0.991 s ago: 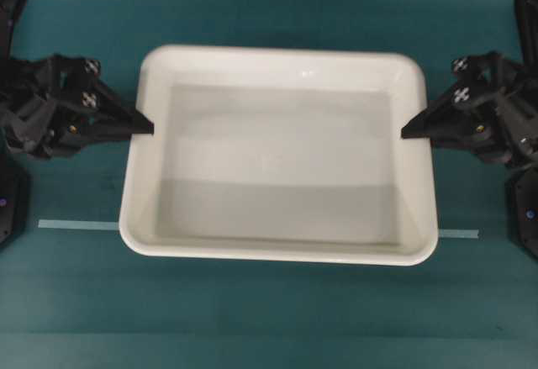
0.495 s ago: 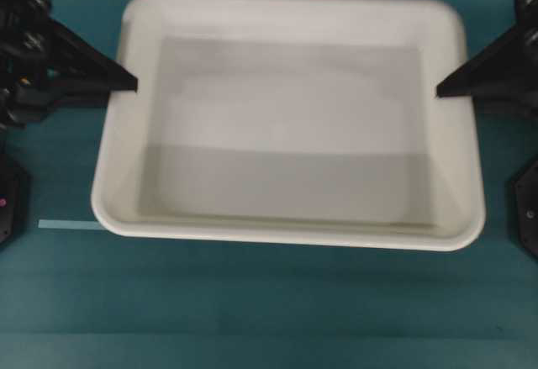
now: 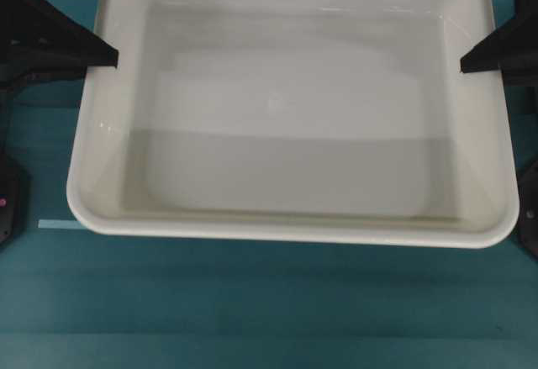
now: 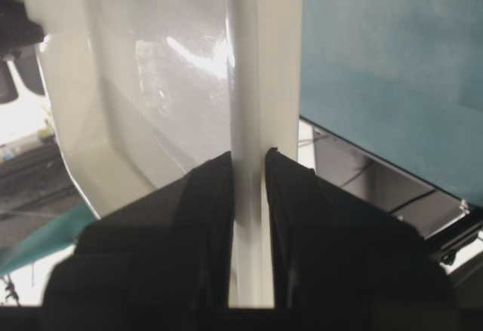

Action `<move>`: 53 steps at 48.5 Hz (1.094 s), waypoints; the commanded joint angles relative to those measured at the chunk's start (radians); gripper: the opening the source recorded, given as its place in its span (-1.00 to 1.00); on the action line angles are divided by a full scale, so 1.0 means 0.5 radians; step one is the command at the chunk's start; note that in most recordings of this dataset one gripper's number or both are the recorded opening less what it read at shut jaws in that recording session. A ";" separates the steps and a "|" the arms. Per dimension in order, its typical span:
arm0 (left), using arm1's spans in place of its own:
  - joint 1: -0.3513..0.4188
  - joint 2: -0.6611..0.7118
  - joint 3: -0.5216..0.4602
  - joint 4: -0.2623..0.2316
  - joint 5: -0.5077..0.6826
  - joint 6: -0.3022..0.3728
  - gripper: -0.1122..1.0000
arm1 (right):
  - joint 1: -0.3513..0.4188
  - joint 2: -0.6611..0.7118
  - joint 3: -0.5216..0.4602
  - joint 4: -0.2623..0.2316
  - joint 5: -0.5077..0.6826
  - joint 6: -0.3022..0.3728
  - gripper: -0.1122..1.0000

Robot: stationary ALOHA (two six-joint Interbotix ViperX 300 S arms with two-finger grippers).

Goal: Lift the white case with both hands.
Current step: 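Lift the white tray upward with both grippers, then lower the held tray back onto the table with both grippers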

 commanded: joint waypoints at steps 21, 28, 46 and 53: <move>-0.025 0.141 -0.064 -0.003 -0.031 0.015 -0.67 | 0.009 0.071 0.009 0.012 -0.077 -0.025 -0.59; -0.025 0.153 -0.064 -0.003 -0.034 0.015 -0.67 | 0.009 0.071 0.018 0.009 -0.089 -0.037 -0.59; 0.003 0.123 0.123 0.000 -0.064 0.012 -0.67 | 0.009 0.049 0.178 0.012 -0.160 -0.089 -0.59; 0.031 0.074 0.301 -0.003 -0.120 0.003 -0.67 | 0.009 -0.021 0.457 0.028 -0.310 -0.092 -0.59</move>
